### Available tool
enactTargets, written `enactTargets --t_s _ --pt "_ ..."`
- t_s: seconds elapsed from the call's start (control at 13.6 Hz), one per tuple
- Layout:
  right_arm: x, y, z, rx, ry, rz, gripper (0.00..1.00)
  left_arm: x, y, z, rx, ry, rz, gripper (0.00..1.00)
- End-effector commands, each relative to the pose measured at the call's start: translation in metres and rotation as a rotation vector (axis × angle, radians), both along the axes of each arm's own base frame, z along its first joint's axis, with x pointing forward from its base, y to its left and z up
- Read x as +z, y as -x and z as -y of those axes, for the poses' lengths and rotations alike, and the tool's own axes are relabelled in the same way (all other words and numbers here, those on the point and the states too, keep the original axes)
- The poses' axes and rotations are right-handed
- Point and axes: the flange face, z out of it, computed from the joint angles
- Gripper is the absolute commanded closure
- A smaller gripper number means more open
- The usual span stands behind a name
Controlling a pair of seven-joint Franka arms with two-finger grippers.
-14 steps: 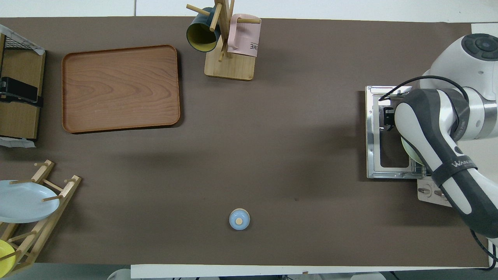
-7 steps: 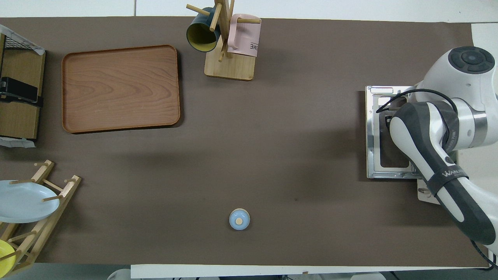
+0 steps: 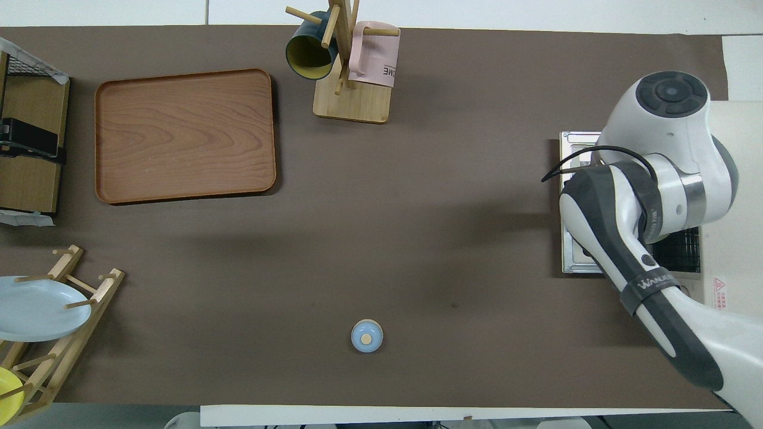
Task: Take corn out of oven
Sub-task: 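Pull the plate with corn out and set it on the table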
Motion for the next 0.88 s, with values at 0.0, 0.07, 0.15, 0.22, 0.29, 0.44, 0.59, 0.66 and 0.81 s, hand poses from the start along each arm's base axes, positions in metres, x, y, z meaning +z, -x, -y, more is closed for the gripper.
enactTargets --t_s 0.0,0.07,0.15,0.22,0.29,0.44,0.59,0.66,0.81 --pt "0.039 -0.008 -0.090 -0.005 0.037 0.031 1.00 0.001 0.006 -0.002 0.007 0.011 0.016 0.00" --pt "0.048 -0.009 -0.139 -0.022 0.056 0.046 1.00 0.000 0.006 -0.002 0.007 0.011 0.014 0.00" --pt "0.055 -0.010 -0.185 -0.051 0.059 0.067 1.00 0.001 0.006 -0.002 0.007 0.011 0.016 0.00" --pt "0.051 -0.007 -0.236 -0.101 0.024 0.070 1.00 0.000 0.006 -0.002 0.007 0.011 0.014 0.00" --pt "0.039 -0.002 -0.278 -0.148 0.012 0.079 1.00 0.000 0.006 -0.002 0.007 0.011 0.014 0.00" --pt "0.021 -0.003 -0.350 -0.228 -0.029 0.112 1.00 0.001 0.006 -0.002 0.007 0.011 0.016 0.00" --pt "0.000 0.008 -0.411 -0.280 -0.050 0.151 1.00 0.001 0.007 -0.002 0.007 0.011 0.013 0.00" --pt "-0.011 0.015 -0.431 -0.307 -0.079 0.170 1.00 -0.002 0.010 -0.002 0.006 0.011 -0.012 0.00" --pt "-0.023 0.017 -0.444 -0.341 -0.124 0.182 0.99 -0.003 0.017 -0.003 0.003 0.010 -0.062 0.00"
